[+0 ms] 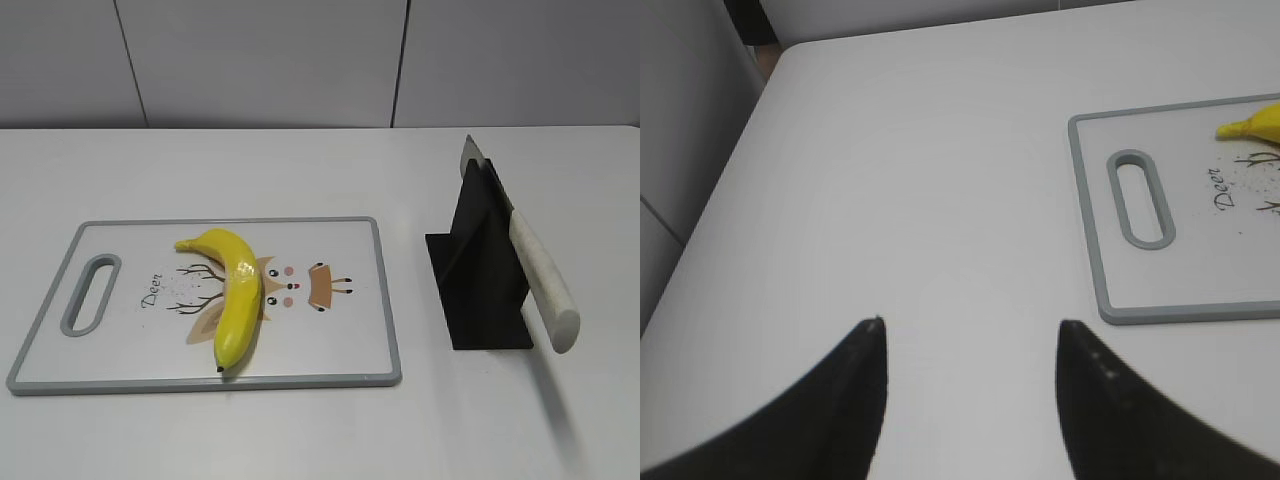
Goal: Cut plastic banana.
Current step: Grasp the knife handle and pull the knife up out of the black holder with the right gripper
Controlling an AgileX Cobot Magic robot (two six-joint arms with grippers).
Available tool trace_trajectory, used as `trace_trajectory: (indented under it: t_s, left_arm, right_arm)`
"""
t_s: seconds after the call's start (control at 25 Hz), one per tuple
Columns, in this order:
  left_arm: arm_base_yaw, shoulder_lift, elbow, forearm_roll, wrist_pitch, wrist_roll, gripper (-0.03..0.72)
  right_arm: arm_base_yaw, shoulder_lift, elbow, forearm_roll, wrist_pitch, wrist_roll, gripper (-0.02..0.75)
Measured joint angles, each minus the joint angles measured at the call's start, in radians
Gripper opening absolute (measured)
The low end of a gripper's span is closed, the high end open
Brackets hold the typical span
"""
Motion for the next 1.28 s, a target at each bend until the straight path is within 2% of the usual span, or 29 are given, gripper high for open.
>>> trace_trajectory:
  t_s: [0.52,0.72,1.0,1.12,1.28]
  left_arm:
    - [0.0,0.0,0.0,0.0,0.0,0.0,0.502]
    - [0.0,0.0,0.0,0.0,0.0,0.0,0.502]
    - [0.0,0.0,0.0,0.0,0.0,0.0,0.502]
    - [0.0,0.0,0.0,0.0,0.0,0.0,0.502]
    - [0.0,0.0,0.0,0.0,0.0,0.0,0.502]
  right_arm:
    - [0.0,0.008,-0.004,0.022,0.016,0.015,0.522]
    - [0.0,0.152,-0.033,0.042,0.128,0.052,0.52]
    - [0.001,0.392,-0.138,0.043,0.162,0.047,0.52]
    - [0.051,0.468,-0.175,0.046,0.2,0.045,0.52]
    - [0.238,0.555,-0.203,0.017,0.204,0.038,0.521]
